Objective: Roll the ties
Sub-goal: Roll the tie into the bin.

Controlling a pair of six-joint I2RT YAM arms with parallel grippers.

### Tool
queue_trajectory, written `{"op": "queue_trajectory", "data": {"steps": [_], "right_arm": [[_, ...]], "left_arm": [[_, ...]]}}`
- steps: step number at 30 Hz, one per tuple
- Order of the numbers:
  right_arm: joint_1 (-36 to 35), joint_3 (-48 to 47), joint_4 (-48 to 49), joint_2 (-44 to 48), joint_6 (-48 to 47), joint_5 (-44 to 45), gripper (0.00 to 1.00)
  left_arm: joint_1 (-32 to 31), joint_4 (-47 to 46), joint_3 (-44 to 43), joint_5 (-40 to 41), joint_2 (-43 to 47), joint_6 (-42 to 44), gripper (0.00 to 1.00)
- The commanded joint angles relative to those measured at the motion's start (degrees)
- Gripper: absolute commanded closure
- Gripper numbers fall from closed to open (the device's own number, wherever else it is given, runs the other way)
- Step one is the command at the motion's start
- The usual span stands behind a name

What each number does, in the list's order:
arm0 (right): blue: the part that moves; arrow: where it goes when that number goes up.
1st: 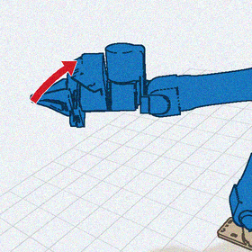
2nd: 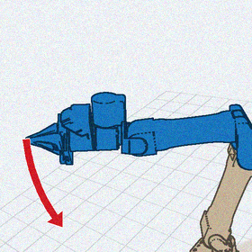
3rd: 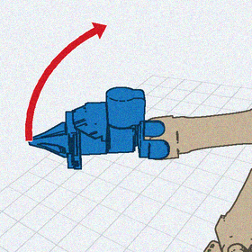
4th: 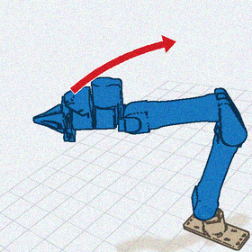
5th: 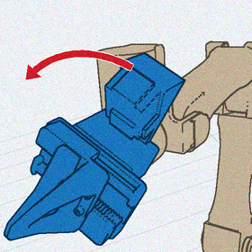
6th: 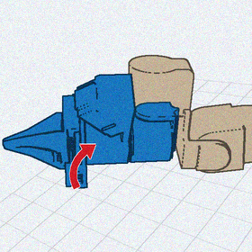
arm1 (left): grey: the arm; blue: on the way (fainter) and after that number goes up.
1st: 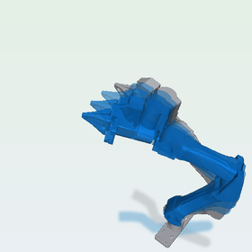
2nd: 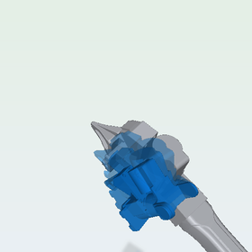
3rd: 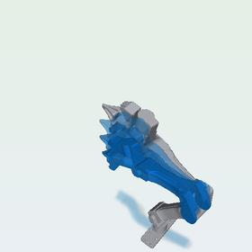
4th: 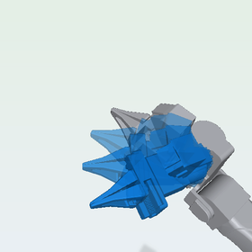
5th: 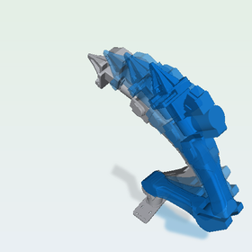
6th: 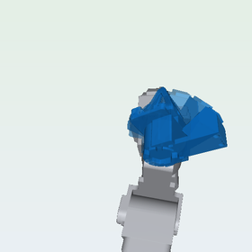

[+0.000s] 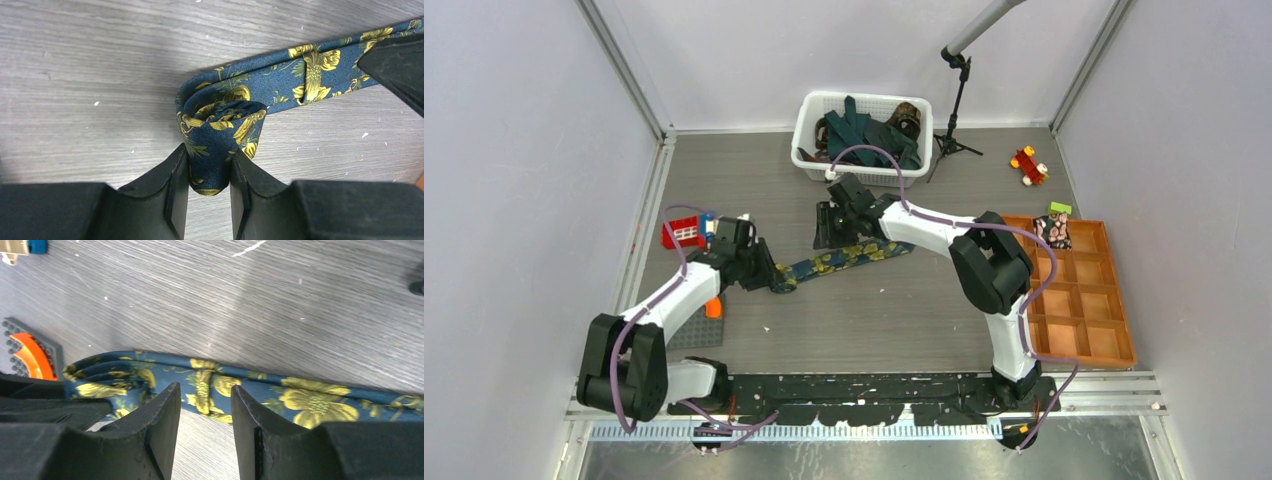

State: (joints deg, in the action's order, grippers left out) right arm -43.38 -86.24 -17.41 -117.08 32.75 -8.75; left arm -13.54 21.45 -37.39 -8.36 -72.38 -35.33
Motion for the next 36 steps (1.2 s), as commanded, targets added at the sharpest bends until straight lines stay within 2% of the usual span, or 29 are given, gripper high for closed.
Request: {"op": "queue_trajectory", "data": {"steps": [1, 13, 22, 29, 36], "right_arm": [[0.20, 0.59, -1.70, -0.33, -1.68, 2.33, 0.55], [-2.72, 7.89, -6.30, 2.53, 1.74, 8.56, 0.58], [-3.61, 8.85, -9.73, 5.68, 4.94, 11.98, 0.59], [-3.64, 6.34, -11.04, 8.38, 4.73, 11.44, 0.58], [-3.42, 4.74, -12.84, 12.52, 3.92, 12.64, 0.58]], "left_arm": [[-0.19, 5.00, -1.29, 2.09, 3.73, 0.29, 0.74], [-0.17, 7.15, -2.87, 5.33, 4.09, -0.54, 0.74], [-0.32, 9.38, -4.94, 7.92, 3.62, 0.77, 0.74], [-3.62, 12.61, -8.63, 16.54, 0.86, 2.47, 0.74], [-9.48, 16.72, -13.33, 29.46, -4.26, 2.86, 0.74]]}}
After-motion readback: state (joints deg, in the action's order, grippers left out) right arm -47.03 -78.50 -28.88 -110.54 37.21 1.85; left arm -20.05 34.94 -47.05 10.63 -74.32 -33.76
